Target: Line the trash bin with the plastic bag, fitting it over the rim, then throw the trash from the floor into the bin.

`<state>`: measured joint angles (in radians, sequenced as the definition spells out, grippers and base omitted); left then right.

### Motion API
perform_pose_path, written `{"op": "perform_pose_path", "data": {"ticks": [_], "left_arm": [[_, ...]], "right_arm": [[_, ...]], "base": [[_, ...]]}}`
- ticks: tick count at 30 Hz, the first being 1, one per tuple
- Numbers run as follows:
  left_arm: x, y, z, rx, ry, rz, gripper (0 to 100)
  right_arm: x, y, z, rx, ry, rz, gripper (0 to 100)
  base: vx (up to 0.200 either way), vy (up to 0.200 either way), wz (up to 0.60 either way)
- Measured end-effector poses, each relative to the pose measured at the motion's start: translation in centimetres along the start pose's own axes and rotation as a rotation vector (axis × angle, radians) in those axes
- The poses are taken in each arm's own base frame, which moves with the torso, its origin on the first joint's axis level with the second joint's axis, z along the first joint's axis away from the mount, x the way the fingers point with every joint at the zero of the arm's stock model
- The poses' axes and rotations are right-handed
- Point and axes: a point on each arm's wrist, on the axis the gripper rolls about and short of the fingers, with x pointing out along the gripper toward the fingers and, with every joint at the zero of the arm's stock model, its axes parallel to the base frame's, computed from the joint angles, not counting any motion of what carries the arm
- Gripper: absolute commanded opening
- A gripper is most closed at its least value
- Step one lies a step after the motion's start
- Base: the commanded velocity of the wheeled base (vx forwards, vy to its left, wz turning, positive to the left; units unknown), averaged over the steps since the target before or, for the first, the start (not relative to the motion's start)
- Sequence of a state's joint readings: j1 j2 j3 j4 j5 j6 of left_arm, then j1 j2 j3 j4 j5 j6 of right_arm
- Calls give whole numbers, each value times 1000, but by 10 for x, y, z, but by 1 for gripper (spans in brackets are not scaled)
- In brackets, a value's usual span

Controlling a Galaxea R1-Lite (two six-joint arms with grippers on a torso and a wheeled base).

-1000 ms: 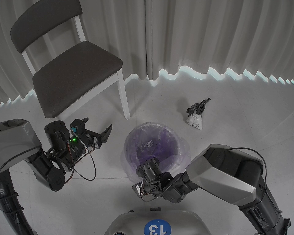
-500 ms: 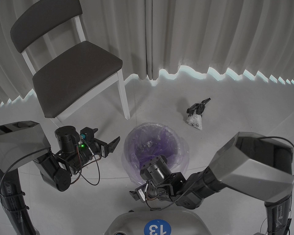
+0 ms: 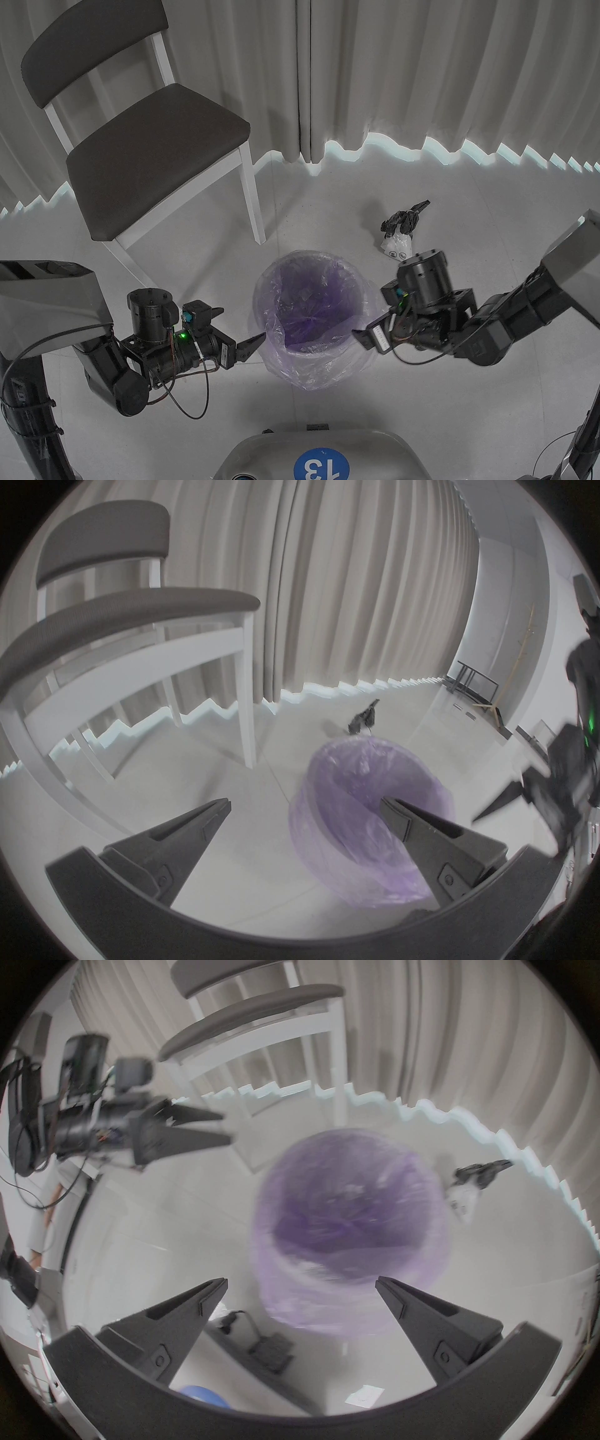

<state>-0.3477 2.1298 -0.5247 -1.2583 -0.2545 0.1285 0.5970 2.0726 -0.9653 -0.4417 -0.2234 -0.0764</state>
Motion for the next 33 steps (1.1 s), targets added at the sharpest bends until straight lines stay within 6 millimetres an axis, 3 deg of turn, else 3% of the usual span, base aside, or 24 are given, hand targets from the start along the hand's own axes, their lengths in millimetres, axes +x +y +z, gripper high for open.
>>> {"op": "perform_pose_path", "data": {"ticks": [4, 9, 21, 33], "left_arm": [[-2, -11, -5, 12, 25, -37, 100], [-3, -16, -8, 19, 41, -51, 100], [-5, -9, -13, 7, 62, -24, 100], [-2, -7, -23, 35, 143, -30, 100]], "right_arm": [[1, -42, -6, 18, 20, -89, 100], [13, -66, -12, 50, 22, -130, 100], [67, -79, -29, 91, -27, -116, 100], [141, -82, -36, 122, -73, -40, 100]], "base": [[0, 0, 0], [0, 0, 0], [0, 0, 0], [0, 0, 0]]}}
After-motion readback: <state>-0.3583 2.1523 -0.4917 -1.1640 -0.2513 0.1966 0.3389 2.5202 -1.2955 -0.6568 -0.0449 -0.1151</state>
